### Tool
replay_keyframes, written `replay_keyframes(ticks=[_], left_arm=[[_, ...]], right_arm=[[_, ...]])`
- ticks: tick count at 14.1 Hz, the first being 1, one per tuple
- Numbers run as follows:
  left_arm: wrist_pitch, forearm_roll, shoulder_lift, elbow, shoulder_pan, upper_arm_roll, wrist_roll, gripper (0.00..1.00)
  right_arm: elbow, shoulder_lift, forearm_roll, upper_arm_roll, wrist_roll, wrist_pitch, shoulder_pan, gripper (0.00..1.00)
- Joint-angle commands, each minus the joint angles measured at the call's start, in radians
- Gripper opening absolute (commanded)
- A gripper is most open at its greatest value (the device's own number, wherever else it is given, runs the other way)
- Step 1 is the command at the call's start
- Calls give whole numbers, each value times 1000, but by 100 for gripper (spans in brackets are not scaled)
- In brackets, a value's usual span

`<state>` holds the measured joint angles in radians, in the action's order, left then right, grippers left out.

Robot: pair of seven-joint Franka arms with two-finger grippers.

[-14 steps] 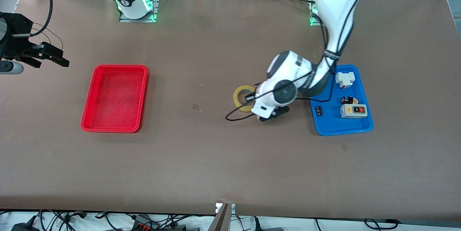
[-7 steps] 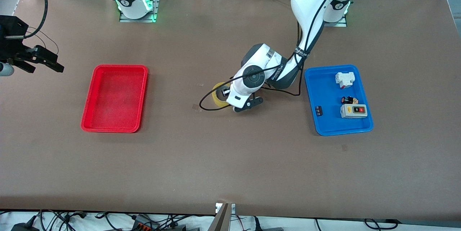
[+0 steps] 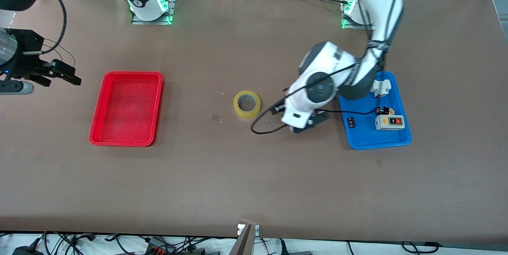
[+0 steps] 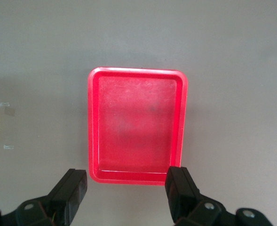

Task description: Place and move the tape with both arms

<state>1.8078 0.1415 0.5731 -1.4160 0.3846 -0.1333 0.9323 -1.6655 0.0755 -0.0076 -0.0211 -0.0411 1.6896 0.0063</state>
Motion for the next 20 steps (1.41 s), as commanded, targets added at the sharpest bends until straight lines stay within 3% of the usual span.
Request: replay_keyframes(ticks=[1,5,8,10,14,20], left_arm=[[-59,-28,-103,-101,-94,-6,-145,100],[-131,-48,-319,-293,-258,-3,-453,100],[-246,-82,-422,-316,-337,-5,-619,100],[-283,-86,-485,-301,-424,-15,-755,100],[-312,-124,-536,-195,-463,1,-894,100],[-268,-149,-552,-97,-500,1,-1000,100]], right_arm=[[3,29,1,4,-17,-11,15,100],[4,197,17,4,27,82,262,100],[12,297,17,4,183,209,388,100],[23,369,17,4,291,292,464,100],[110,515,26,6,502,398,587,100],[125,609,58,4,590,499,698,100]])
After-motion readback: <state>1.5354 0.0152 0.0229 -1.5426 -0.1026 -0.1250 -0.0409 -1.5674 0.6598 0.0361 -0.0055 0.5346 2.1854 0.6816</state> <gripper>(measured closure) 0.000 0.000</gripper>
